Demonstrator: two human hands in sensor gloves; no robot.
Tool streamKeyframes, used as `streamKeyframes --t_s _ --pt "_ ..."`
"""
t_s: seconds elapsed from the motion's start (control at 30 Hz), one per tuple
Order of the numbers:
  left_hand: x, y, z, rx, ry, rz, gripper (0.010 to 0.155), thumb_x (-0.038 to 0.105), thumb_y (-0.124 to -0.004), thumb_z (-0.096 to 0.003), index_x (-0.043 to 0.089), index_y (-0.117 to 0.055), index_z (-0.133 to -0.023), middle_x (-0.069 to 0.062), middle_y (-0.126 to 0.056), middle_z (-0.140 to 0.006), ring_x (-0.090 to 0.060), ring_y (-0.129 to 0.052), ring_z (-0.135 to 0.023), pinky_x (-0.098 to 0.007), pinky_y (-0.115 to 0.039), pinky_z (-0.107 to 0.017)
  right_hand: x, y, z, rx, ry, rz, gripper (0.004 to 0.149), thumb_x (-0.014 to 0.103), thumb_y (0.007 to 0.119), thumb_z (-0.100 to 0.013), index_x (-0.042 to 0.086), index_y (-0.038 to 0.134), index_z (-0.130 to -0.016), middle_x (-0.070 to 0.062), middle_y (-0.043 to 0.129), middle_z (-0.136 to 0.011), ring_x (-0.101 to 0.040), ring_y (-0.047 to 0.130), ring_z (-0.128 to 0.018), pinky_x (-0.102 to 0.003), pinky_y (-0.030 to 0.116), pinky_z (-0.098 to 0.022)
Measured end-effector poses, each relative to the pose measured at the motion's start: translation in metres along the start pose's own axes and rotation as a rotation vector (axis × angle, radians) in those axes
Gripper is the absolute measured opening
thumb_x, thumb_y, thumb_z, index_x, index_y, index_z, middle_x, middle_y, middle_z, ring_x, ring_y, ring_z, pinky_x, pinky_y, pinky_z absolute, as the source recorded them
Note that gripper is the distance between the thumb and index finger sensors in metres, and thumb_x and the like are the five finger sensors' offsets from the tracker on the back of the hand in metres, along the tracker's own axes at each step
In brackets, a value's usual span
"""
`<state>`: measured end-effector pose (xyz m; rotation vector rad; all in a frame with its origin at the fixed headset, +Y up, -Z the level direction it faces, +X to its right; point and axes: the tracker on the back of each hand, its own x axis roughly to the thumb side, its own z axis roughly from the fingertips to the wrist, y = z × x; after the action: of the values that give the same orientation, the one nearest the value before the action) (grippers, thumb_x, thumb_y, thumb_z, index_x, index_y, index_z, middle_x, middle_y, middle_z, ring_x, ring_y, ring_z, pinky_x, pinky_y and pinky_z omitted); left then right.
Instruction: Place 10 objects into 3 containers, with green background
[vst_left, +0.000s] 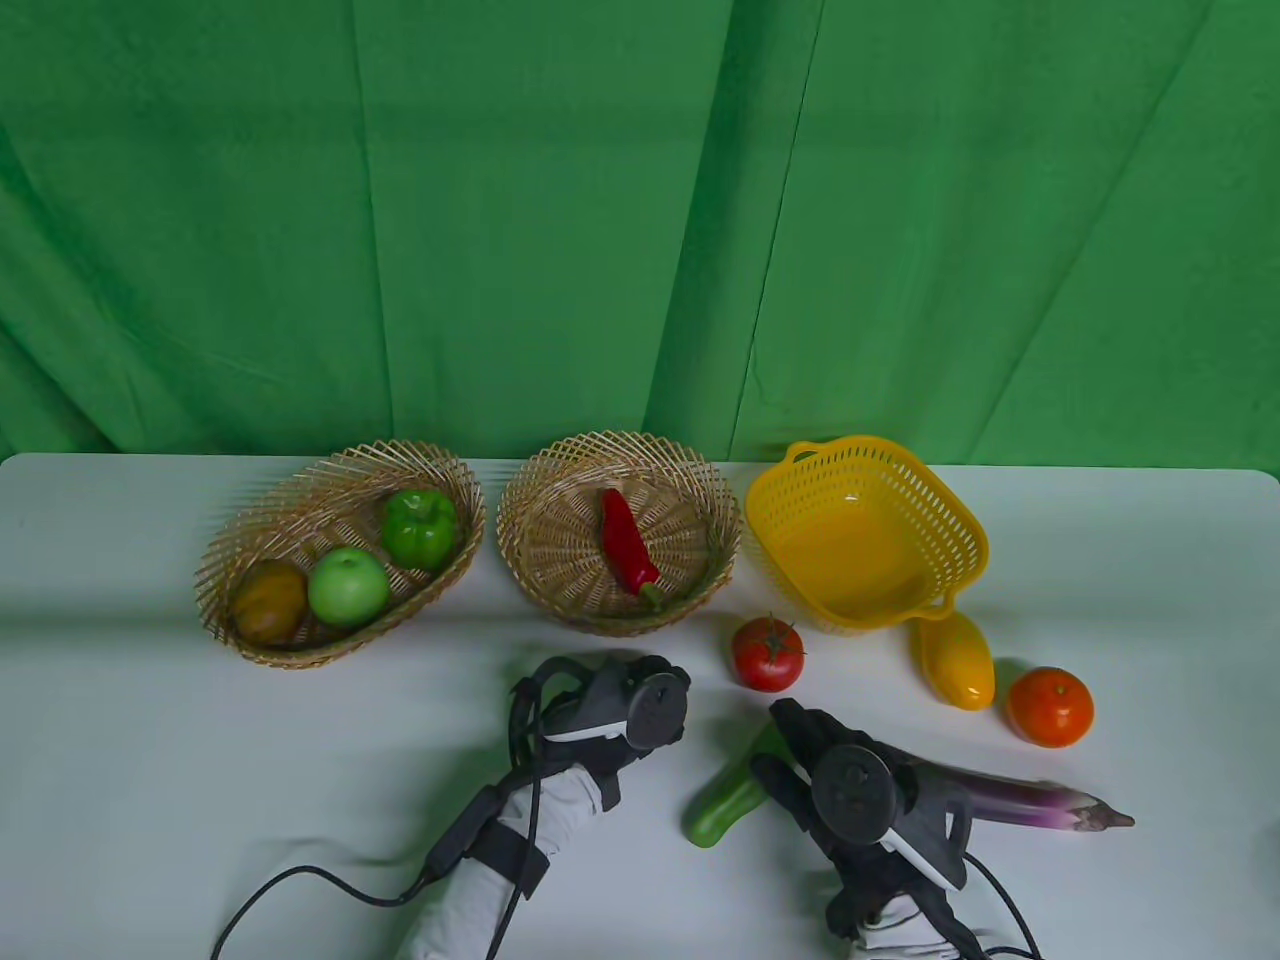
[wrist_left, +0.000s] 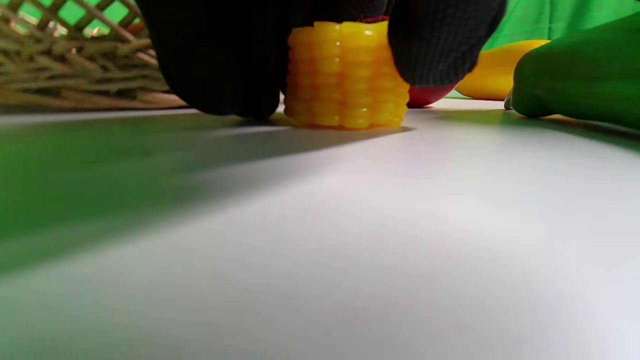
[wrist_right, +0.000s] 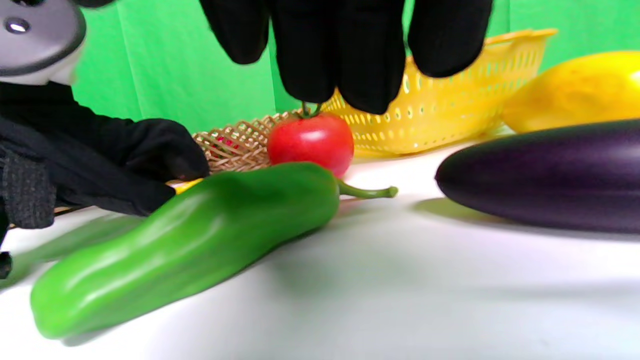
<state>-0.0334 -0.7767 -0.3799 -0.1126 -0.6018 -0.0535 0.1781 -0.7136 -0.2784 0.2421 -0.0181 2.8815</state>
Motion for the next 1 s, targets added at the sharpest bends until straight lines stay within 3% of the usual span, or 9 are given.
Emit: streamKeyframes --t_s 0.5,1.0 --pt "-0.011 0.008 0.012 0.034 0.002 0.12 0.06 0.055 -0.066 -0.0541 0.02 -0.063 -0.103 -0.014 -0.089 -0.095 -0.031 -0.099 -0.074 -0.042 -0.085 -0.053 -0.001 0.0 -0.001 0.004 0.002 -0.008 0.07 0.066 0.053 -0.054 0.028 0.054 -0.112 -0.013 0.072 -0.111 -0.044 0.076 -0.094 -0.064 0.06 -0.072" --pt "-0.052 0.061 0.044 0.259 0.081 0.162 0.06 0.054 -0.068 -0.0537 0.022 -0.062 -0.104 -0.014 -0.083 -0.1 -0.033 -0.095 -0.081 -0.042 -0.084 -0.057 -0.001 0.001 -0.001 0.003 -0.002 -0.007 0.07 0.066 0.053 -0.054 0.027 0.054 -0.112 -0.013 0.072 -0.111 -0.044 0.077 -0.093 -0.064 0.06 -0.072"
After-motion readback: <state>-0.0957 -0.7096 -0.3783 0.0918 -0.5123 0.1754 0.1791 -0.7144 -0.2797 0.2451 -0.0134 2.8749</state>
